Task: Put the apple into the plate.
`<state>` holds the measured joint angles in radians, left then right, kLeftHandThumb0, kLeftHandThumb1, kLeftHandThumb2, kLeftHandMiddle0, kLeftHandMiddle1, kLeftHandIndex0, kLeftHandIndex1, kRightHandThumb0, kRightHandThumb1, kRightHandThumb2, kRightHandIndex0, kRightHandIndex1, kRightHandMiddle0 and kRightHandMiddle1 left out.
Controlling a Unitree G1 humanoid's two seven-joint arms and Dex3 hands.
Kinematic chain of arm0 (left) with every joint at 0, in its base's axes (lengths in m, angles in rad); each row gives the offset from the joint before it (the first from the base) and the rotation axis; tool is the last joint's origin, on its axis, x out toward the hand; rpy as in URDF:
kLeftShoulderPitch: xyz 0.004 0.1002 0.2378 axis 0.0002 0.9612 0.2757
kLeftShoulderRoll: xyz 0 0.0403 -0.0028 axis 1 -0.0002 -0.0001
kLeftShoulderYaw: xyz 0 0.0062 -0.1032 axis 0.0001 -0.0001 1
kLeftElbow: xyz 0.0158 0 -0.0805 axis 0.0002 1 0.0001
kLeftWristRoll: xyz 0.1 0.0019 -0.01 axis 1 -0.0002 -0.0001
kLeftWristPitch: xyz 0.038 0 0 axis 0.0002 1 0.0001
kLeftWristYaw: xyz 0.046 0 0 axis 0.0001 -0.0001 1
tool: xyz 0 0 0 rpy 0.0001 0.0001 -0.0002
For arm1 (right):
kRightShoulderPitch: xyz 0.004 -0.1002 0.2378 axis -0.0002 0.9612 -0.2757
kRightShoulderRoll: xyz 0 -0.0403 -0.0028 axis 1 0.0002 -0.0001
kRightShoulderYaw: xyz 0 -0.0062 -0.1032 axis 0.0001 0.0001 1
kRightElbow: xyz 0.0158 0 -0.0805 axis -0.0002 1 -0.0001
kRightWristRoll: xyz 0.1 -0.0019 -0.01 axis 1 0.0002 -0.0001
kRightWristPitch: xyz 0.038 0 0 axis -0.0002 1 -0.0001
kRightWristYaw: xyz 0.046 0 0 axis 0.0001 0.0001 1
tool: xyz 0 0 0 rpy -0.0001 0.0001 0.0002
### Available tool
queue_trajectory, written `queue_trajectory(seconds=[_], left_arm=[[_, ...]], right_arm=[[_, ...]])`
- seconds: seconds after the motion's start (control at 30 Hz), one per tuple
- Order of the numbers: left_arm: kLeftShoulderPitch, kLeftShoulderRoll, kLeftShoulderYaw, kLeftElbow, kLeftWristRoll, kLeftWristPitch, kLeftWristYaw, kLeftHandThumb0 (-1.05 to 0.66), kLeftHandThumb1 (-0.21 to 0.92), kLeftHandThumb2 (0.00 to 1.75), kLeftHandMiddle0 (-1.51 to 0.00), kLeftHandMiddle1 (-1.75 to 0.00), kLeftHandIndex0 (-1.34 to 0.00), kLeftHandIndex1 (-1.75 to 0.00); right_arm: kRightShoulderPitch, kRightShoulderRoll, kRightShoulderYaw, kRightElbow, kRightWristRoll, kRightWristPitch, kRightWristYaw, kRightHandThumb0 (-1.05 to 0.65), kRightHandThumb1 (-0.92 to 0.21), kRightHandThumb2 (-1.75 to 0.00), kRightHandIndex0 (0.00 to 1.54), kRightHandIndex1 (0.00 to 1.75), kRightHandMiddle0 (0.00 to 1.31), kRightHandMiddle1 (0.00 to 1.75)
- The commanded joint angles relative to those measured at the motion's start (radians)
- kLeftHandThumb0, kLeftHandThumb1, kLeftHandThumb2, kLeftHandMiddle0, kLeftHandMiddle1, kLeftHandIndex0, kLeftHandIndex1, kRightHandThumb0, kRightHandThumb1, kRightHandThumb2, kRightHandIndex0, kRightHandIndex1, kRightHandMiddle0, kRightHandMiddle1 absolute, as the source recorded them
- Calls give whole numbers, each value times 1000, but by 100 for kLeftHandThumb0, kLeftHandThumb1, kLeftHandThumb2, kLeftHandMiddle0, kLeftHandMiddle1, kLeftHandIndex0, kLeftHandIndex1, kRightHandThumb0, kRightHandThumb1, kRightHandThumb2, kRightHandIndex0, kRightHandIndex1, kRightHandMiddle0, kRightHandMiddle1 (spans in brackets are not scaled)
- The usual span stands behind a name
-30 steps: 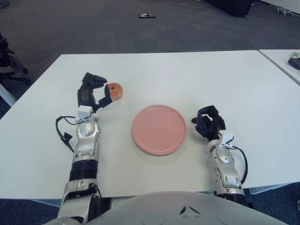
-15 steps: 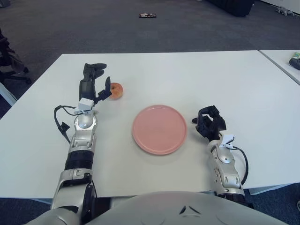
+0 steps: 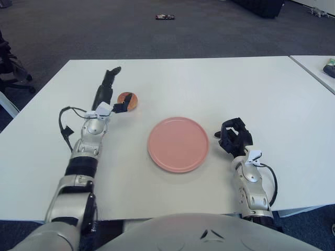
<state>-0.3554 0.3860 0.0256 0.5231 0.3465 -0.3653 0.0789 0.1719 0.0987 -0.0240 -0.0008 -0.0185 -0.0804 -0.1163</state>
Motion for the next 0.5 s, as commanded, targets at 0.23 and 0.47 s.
queue_trajectory(seconds=[0.23, 0.47], left_arm=[[-95, 84, -132, 82, 172, 62, 16, -103, 45, 82, 0, 0, 0, 0], [-202, 112, -211, 282, 243, 17, 70, -105, 47, 80, 0, 0, 0, 0]], right_arm=[[1, 1, -5, 1, 6, 12, -4, -38, -67, -88, 59, 138, 34, 175], [-2, 1, -7, 5, 6, 6, -4, -38, -67, -88, 60, 138, 34, 175]])
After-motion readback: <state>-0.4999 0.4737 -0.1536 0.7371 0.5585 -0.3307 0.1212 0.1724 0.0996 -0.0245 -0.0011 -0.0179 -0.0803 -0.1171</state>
